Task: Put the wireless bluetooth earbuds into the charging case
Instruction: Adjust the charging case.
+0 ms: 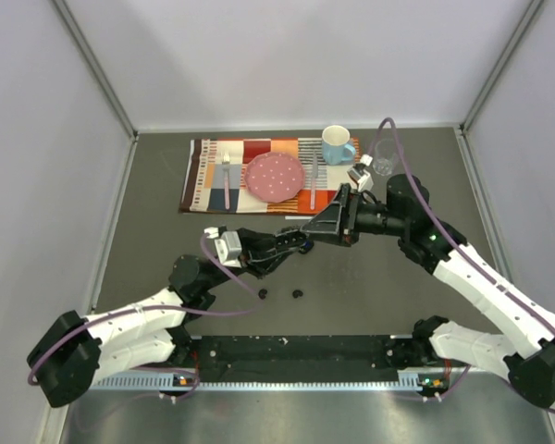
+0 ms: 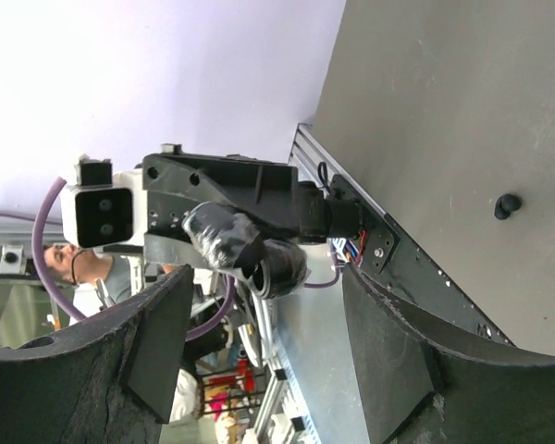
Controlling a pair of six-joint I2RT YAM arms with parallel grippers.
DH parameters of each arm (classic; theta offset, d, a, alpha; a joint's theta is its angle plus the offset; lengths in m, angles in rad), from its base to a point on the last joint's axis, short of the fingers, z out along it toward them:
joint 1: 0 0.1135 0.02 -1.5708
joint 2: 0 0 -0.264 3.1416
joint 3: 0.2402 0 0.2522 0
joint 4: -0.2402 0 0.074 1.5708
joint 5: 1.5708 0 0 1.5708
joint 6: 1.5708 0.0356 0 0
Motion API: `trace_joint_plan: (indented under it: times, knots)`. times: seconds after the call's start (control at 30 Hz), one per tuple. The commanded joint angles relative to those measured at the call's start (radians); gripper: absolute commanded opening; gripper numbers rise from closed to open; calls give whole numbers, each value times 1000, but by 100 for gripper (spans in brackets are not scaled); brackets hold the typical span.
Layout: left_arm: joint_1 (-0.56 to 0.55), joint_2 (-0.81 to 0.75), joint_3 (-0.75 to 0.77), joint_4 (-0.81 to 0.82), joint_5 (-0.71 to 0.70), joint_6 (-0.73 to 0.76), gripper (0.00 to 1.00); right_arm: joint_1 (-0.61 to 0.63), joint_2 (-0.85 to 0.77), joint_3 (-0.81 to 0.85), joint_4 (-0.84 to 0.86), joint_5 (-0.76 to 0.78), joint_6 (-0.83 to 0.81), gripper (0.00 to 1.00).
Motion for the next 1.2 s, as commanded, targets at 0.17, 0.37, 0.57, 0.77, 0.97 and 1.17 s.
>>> trace_joint_plan:
  times: [0.17, 0.37, 0.57, 0.77, 0.97, 1.17]
  knots:
    - [-3, -57, 4, 7, -66, 9, 0, -23, -91, -16, -20, 25, -50, 66]
    - [-3, -79, 6, -30, -78, 19, 0, -30, -93, 13, -92, -5, -110, 66]
    - [-3, -40, 41, -19, -47, 19, 0, -12, -44, 33, -74, -62, -79, 66]
    - [-3, -7, 55, 8, -29, 5, 0, 23, 5, 7, 63, -94, 30, 66]
    - [-3, -4, 64, 10, -15, 2, 0, 26, 41, -33, 169, -99, 100, 55]
    - [-3, 3, 65, 16, -20, 2, 0, 26, 53, -35, 169, -125, 102, 50]
